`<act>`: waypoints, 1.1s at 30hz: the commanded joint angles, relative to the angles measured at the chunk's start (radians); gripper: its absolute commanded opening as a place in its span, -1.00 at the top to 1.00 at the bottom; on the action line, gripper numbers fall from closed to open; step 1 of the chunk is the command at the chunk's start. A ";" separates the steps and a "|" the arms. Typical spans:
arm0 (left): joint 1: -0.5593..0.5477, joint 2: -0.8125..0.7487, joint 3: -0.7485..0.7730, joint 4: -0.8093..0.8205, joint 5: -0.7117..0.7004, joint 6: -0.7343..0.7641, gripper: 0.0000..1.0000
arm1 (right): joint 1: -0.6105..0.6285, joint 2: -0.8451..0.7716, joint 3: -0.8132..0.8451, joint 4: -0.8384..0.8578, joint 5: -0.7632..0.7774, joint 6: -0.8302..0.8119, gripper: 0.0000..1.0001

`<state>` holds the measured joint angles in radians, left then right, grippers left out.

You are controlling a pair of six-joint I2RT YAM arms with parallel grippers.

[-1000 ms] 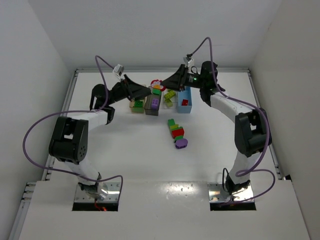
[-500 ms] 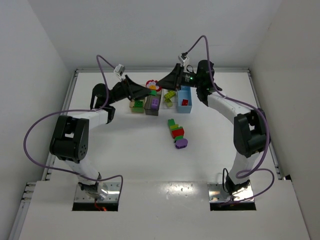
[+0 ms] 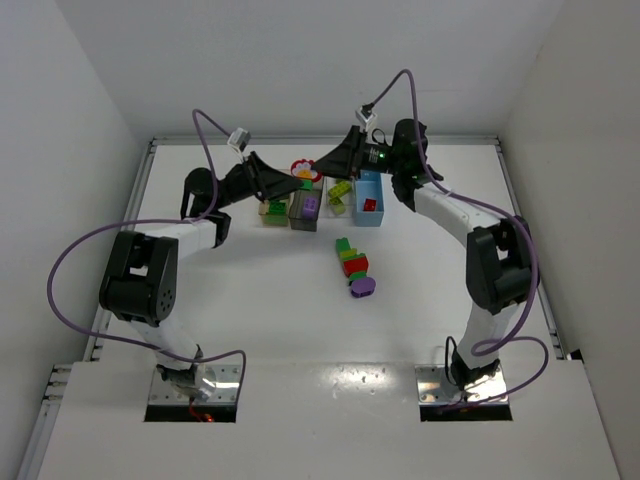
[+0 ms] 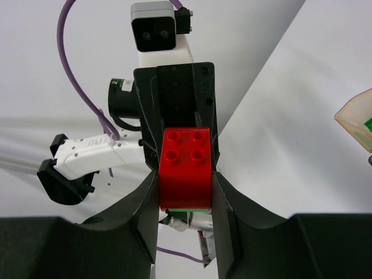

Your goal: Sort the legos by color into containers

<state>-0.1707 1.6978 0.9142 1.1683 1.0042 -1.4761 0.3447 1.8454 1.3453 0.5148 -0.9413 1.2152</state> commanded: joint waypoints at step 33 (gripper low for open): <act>0.056 -0.346 0.024 -1.064 -0.289 0.861 0.80 | -0.179 0.021 0.222 -0.738 0.530 -0.828 1.00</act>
<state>-0.1452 1.3834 0.8860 0.3180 0.8330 -0.8078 0.1585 1.8935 1.5093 -0.0341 -0.6239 0.6643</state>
